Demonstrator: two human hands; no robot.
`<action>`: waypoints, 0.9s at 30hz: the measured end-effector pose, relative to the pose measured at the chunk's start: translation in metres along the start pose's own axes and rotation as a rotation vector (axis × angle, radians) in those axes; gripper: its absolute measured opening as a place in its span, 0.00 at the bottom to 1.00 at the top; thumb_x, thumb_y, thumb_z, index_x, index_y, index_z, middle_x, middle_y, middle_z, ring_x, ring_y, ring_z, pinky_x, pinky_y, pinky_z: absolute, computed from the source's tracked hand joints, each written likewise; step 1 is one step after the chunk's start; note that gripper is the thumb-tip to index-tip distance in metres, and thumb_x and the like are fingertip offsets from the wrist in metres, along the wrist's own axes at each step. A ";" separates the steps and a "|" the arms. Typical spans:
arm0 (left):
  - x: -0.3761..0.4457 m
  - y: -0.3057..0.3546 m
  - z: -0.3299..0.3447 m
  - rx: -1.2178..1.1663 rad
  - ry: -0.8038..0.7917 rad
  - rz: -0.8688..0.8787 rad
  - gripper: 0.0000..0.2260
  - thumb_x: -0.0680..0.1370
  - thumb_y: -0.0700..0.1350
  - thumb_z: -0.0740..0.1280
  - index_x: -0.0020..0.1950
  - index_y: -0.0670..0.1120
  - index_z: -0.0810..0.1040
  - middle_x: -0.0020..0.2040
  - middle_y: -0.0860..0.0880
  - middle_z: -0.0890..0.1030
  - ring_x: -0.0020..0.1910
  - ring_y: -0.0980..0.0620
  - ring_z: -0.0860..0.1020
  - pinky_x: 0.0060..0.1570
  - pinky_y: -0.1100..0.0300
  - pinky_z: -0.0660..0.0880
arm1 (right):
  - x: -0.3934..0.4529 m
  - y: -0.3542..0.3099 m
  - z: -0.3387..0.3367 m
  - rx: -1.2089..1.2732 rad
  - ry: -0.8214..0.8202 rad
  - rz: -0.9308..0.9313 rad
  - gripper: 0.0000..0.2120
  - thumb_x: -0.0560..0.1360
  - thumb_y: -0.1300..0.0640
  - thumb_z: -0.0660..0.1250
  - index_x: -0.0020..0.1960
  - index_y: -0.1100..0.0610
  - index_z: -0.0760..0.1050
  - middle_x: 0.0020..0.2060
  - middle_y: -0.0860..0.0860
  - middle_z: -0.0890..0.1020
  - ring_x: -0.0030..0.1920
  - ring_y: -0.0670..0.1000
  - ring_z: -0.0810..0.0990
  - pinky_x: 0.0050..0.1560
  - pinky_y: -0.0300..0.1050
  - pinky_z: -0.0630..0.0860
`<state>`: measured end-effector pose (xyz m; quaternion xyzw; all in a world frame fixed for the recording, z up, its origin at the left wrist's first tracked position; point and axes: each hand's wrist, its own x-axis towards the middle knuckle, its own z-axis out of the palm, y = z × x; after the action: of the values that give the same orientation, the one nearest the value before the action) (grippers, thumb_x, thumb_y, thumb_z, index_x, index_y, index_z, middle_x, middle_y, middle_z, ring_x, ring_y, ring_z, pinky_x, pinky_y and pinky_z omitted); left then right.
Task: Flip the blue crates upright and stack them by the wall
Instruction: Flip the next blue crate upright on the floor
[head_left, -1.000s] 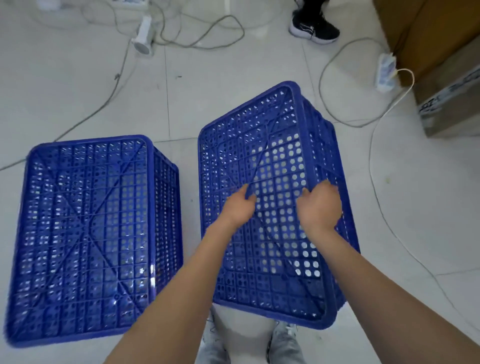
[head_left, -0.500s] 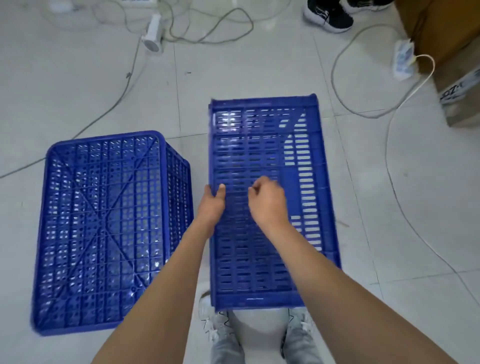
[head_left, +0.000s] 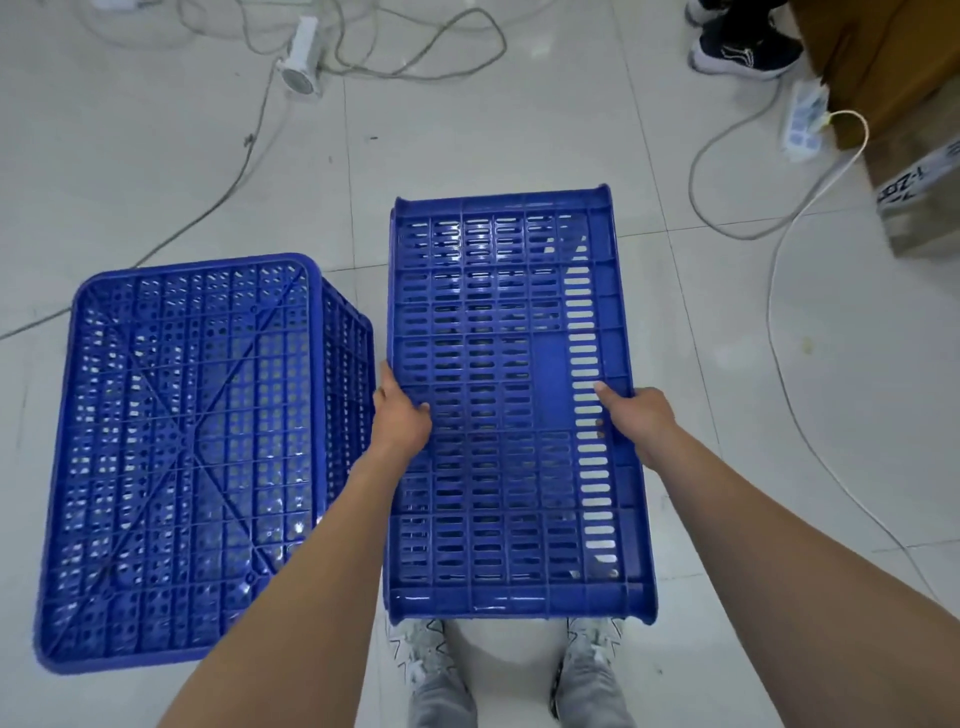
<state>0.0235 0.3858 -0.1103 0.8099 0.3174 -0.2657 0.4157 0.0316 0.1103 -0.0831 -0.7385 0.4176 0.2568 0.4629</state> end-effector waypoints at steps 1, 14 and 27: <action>0.000 0.001 0.002 -0.004 -0.010 -0.005 0.39 0.82 0.39 0.62 0.80 0.55 0.37 0.81 0.46 0.46 0.70 0.41 0.68 0.60 0.49 0.76 | -0.001 0.000 -0.002 0.005 0.025 0.000 0.21 0.73 0.42 0.70 0.54 0.60 0.75 0.44 0.53 0.81 0.43 0.54 0.81 0.53 0.52 0.80; -0.019 0.058 0.032 0.086 -0.106 0.108 0.26 0.80 0.50 0.62 0.77 0.46 0.63 0.72 0.43 0.70 0.61 0.41 0.77 0.54 0.52 0.76 | -0.060 -0.041 0.023 -0.597 0.433 -0.351 0.20 0.79 0.44 0.61 0.47 0.62 0.77 0.43 0.60 0.83 0.47 0.61 0.82 0.37 0.48 0.69; 0.000 0.020 0.038 -0.103 -0.212 -0.044 0.20 0.84 0.49 0.54 0.75 0.47 0.67 0.66 0.47 0.76 0.62 0.46 0.75 0.61 0.53 0.71 | -0.036 0.019 0.153 -0.721 0.126 -0.572 0.14 0.82 0.53 0.59 0.57 0.63 0.72 0.51 0.58 0.81 0.50 0.58 0.82 0.43 0.48 0.72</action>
<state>0.0319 0.3452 -0.1195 0.7477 0.3023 -0.3423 0.4820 -0.0022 0.2571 -0.1320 -0.9520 0.1085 0.2024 0.2025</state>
